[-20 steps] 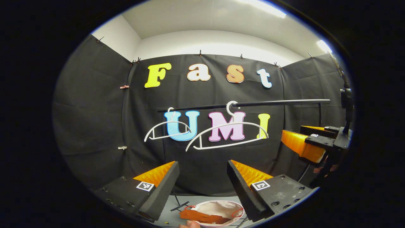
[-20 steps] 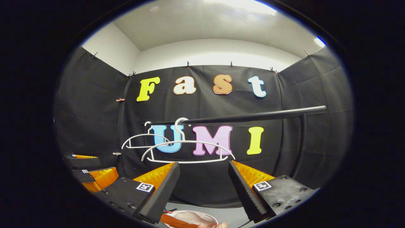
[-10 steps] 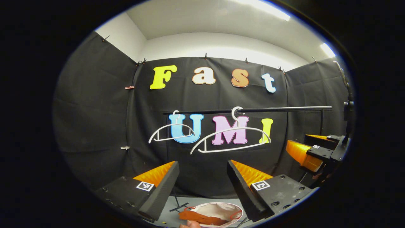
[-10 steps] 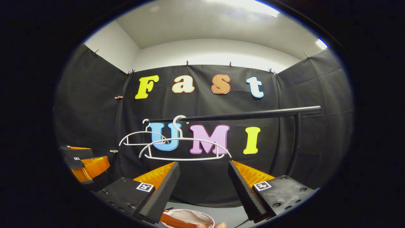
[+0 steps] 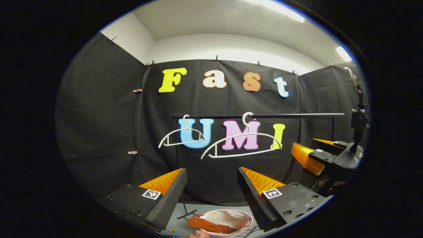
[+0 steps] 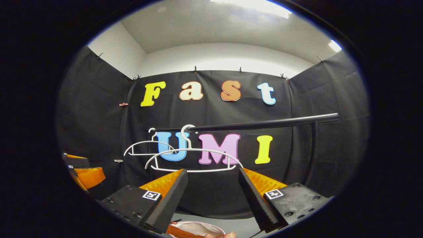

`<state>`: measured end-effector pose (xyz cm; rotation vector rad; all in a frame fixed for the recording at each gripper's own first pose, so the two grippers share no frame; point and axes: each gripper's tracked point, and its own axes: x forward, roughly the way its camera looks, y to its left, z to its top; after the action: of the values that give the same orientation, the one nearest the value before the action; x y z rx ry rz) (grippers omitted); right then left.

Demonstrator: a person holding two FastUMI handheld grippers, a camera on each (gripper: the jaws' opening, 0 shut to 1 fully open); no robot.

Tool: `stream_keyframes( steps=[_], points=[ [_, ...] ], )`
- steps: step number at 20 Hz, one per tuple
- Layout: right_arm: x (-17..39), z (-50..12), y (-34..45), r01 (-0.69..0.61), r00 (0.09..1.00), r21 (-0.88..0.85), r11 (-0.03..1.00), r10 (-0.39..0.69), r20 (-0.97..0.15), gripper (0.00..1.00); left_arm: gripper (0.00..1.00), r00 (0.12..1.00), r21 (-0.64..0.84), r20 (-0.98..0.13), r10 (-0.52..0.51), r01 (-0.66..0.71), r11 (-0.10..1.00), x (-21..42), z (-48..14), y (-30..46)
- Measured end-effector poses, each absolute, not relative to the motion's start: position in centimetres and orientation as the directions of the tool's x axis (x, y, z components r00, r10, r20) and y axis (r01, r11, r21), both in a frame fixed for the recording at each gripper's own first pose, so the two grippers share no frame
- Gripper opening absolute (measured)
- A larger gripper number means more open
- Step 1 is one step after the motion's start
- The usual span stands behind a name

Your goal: Grasp the clothes on the hanger with both hands and then place them into the laundry hamper below.

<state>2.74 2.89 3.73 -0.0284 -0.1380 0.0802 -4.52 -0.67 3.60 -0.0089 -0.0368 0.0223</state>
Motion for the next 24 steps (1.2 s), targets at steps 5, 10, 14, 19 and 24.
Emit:
stream_keyframes(
  steps=[5, 10, 14, 19, 24],
  points=[
    [2.9, 3.1, 4.5, -0.100, 0.987, -0.029, 0.995, 0.103, 0.119, 0.98, 0.96, 1.000, -0.008, 0.015, 0.012, -0.012, 1.000, -5.1, 2.9, -0.6],
    [3.0, 3.2, 5.2, -0.111, 0.986, -0.027, 0.993, 0.113, 0.125, 0.98, 0.96, 1.000, -0.012, 0.023, 0.011, -0.011, 1.000, -5.2, 2.9, -0.5],
    [2.6, 2.9, 4.8, -0.107, 0.986, -0.044, 0.993, 0.111, 0.120, 0.98, 0.96, 1.000, -0.018, 0.022, 0.007, -0.007, 1.000, -5.3, 2.9, -0.7],
    [2.4, 3.0, 4.7, -0.102, 0.987, -0.047, 0.994, 0.108, 0.122, 0.98, 0.96, 1.000, -0.021, 0.024, 0.007, -0.006, 1.000, -5.6, 2.9, -0.8],
    [2.0, 2.9, 4.4, -0.096, 0.987, -0.045, 0.994, 0.101, 0.122, 1.00, 0.96, 0.999, -0.025, 0.037, 0.011, -0.010, 1.000, -6.0, 3.2, -0.7]
  ],
)
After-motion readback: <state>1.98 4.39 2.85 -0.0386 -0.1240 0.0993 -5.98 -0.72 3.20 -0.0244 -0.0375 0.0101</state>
